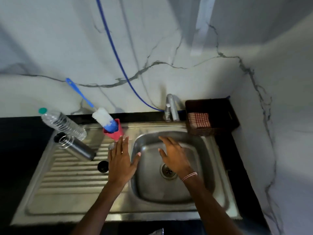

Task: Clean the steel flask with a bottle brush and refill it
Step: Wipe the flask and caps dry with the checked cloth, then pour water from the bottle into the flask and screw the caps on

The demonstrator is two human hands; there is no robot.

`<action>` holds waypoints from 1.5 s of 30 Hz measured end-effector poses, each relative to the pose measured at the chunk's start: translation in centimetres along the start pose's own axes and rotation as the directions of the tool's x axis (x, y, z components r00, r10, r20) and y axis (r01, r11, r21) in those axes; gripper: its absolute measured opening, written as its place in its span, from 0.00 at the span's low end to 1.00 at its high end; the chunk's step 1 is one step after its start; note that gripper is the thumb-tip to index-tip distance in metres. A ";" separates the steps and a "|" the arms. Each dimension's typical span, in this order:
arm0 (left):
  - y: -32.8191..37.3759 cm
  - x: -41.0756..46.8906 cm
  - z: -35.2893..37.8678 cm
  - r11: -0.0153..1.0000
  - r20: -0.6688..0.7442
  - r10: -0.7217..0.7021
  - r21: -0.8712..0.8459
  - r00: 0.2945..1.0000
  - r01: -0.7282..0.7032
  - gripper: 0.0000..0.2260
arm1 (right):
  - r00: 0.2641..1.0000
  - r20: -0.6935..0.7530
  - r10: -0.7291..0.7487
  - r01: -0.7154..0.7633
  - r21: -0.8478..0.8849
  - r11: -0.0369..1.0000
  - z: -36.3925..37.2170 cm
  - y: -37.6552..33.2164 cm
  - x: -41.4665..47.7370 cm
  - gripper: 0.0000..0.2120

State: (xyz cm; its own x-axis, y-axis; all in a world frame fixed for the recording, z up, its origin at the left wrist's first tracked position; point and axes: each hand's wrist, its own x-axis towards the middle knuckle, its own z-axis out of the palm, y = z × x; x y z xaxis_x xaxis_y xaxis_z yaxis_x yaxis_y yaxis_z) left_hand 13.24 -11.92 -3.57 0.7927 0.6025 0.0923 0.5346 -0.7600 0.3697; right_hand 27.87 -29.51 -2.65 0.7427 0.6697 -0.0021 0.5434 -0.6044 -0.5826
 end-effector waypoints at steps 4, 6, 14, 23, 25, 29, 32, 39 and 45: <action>-3.8 -2.1 -1.5 0.995 -0.078 -0.103 -0.004 0.992 0.103 0.38 | 0.997 -0.004 -0.076 0.076 -0.002 0.997 2.7 -3.1 -0.5 0.25; -5.5 -3.0 -2.1 0.991 -0.112 -0.132 -0.022 0.985 0.130 0.38 | 0.992 0.001 -0.123 0.123 -0.010 0.992 3.9 -4.4 -0.6 0.25; -9.4 -5.1 -3.8 0.947 -0.204 -0.290 -0.203 0.935 0.250 0.30 | 0.963 0.092 -0.254 0.258 -0.024 0.966 7.3 -9.3 0.1 0.23; -13.5 -4.4 -7.8 0.885 -0.372 -0.422 -0.369 0.827 0.285 0.21 | 0.905 0.123 -0.408 0.404 0.052 0.913 9.3 -17.0 5.8 0.19; -14.9 -3.5 -9.2 0.855 -0.394 -0.464 -0.434 0.793 0.285 0.20 | 0.888 0.111 -0.447 0.438 0.092 0.894 9.6 -19.7 8.4 0.18; -18.3 -0.6 -11.7 0.790 -0.420 -0.539 -0.552 0.730 0.266 0.20 | 0.863 0.093 -0.496 0.468 0.219 0.856 10.3 -25.8 14.3 0.17; -20.7 2.6 -13.3 0.759 -0.374 -0.556 -0.592 0.742 0.271 0.20 | 0.860 0.096 -0.502 0.464 0.263 0.846 10.7 -30.2 18.4 0.17; -26.5 10.1 -14.1 0.665 -0.067 -0.502 -0.668 0.863 0.335 0.36 | 0.817 0.269 -0.510 0.475 0.186 0.860 14.3 -35.5 24.7 0.30; -26.4 13.4 -13.1 0.673 0.079 -0.330 -0.680 0.941 0.293 0.24 | 0.775 0.414 -0.478 0.491 0.084 0.867 17.0 -35.6 27.1 0.35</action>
State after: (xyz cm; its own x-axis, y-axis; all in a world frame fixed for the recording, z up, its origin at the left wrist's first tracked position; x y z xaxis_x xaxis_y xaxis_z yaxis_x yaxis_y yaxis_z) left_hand 5.91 19.42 0.07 0.5922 0.7985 -0.1079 0.3927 -0.1691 0.9040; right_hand 21.99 17.50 4.17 0.1535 0.9864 -0.0592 0.8029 -0.1595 -0.5744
